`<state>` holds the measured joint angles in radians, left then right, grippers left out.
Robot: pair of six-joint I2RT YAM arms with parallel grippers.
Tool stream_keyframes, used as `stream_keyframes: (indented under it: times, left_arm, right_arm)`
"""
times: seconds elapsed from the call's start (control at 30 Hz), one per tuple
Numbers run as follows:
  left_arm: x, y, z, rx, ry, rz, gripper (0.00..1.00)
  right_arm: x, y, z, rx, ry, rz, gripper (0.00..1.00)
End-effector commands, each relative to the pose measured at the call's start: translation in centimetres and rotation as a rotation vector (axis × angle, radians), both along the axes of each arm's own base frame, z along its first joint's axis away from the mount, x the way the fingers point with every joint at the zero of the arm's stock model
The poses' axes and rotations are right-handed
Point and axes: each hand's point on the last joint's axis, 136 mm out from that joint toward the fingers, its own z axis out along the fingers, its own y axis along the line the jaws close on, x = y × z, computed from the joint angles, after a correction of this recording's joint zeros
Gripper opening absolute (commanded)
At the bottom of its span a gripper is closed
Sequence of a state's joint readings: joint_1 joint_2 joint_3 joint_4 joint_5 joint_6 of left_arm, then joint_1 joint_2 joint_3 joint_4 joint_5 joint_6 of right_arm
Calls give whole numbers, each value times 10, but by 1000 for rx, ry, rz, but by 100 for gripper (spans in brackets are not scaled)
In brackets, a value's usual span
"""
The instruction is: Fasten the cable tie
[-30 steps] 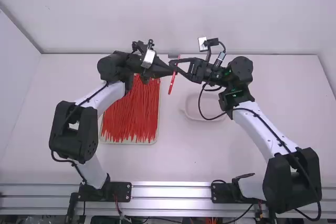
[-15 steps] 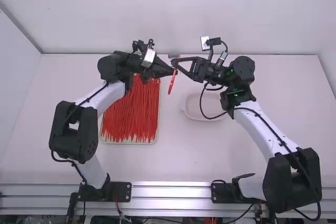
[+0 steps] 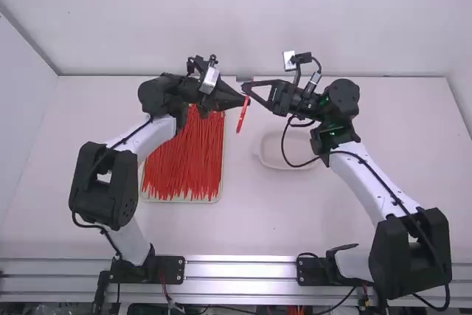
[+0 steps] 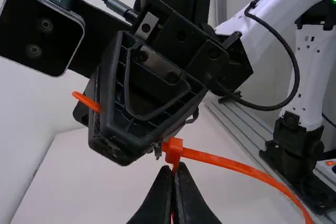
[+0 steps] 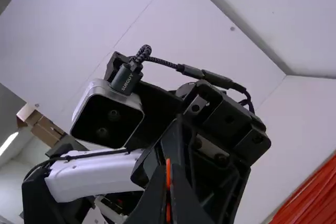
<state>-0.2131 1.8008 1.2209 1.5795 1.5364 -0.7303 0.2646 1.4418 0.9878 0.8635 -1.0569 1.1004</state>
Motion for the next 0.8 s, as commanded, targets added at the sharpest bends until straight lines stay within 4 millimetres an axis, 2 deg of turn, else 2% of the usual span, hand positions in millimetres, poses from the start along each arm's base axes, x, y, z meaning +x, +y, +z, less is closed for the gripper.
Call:
stream_keyframes:
  times: [0.0,0.33,0.53,0.77]
  left_arm:
    - [-14,-5,-6,24,26,-38,2]
    - [-31,-23,-22,28,40,-96,2]
    - [-32,-22,-32,34,75,-93,2]
    - [-34,-19,-40,34,77,-86,2]
  right_arm:
    - [9,-8,26,26,-62,-53,0]
    - [14,-3,65,-2,-143,-81,0]
    - [12,-3,88,-4,-179,-85,0]
    - [13,-14,113,15,-216,-111,0]
